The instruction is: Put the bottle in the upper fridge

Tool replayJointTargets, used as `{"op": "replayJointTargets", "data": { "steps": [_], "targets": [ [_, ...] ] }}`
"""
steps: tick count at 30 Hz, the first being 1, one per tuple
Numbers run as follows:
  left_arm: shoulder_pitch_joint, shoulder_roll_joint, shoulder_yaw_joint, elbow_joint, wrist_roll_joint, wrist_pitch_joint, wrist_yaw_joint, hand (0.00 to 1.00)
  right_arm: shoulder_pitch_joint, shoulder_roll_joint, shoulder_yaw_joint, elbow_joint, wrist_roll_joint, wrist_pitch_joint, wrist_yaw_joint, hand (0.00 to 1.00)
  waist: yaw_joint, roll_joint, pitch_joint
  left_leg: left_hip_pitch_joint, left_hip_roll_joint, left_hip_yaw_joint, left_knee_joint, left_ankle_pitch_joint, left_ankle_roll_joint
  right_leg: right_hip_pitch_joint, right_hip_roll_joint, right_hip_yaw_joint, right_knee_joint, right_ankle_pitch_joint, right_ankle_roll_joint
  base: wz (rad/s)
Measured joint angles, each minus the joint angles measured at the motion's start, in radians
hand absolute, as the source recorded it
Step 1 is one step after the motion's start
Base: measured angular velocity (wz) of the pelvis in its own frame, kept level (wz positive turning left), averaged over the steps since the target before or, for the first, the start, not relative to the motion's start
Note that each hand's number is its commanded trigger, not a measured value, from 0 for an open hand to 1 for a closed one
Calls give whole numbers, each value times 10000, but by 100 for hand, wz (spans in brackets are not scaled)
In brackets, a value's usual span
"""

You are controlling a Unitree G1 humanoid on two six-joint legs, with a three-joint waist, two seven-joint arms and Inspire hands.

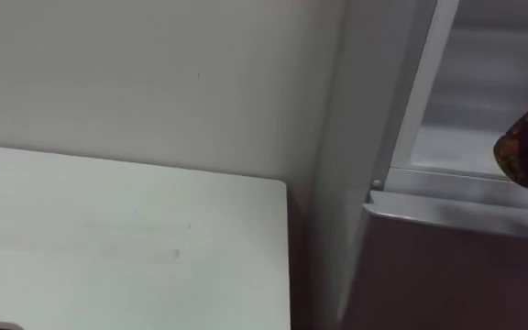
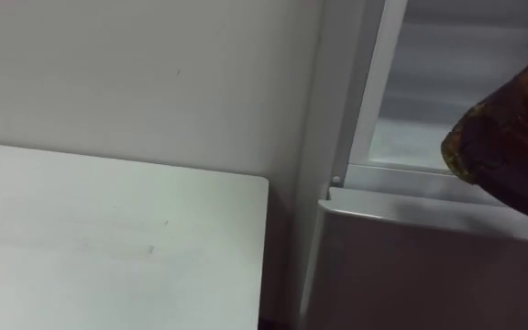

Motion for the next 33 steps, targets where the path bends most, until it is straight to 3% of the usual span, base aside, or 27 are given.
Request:
{"op": "replayJointTargets", "data": {
  "steps": [3, 11, 14, 17, 22, 28, 33],
  "targets": [
    [-24, 0, 17, 0, 10, 6, -18, 0, -232, -81, 22, 684, -8, 74, -252, 100, 163, 1, 8, -10, -9, -6, 3, 2, 2, -5, -11, -44, 13, 0, 0, -1],
    [82, 89, 217, -249, 22, 199, -293, 0, -1101, -1326, 378, 1859, -18, 657, -624, 100, 343, -179, 104, -195, -16, -258, 99, 9, -16, -50, -17, -454, -1, 0, 0, 9],
    [85, 232, 251, -259, -3, 222, -302, 0, -1459, -1570, 390, 2226, -24, 722, -616, 100, 358, -371, 61, -306, -9, -397, 167, 24, -39, -83, -6, -642, -13, 0, 0, 18],
    [46, 300, 256, -281, -5, 380, -294, 0, -2330, -1807, 434, 3620, -25, 745, -754, 100, 353, -470, -1, -454, -25, -612, 335, -32, -23, -16, -29, -1113, -12, 3, 1, 25],
    [47, 537, 256, -469, -118, 653, -275, 0, -3280, -2590, 1386, 5121, 7, 1371, -1023, 100, 563, -504, -33, -626, -22, -648, 469, -80, -15, -108, -35, -1342, -14, 3, 2, 3],
    [271, 770, 256, -477, -120, 772, -238, 0, -3739, -2756, 1698, 5728, 539, 1409, -1086, 100, 633, -483, -48, -599, -18, -645, 454, -79, -15, -78, -29, -1326, -19, 2, 2, 0],
    [404, 761, 257, -487, -123, 786, 20, 0, -3982, -2765, 1987, 6010, 839, 1410, -1109, 100, 695, -466, -63, -590, -14, -656, 459, -72, -25, -65, -24, -1326, -19, 2, 2, 0]
  ]
}}
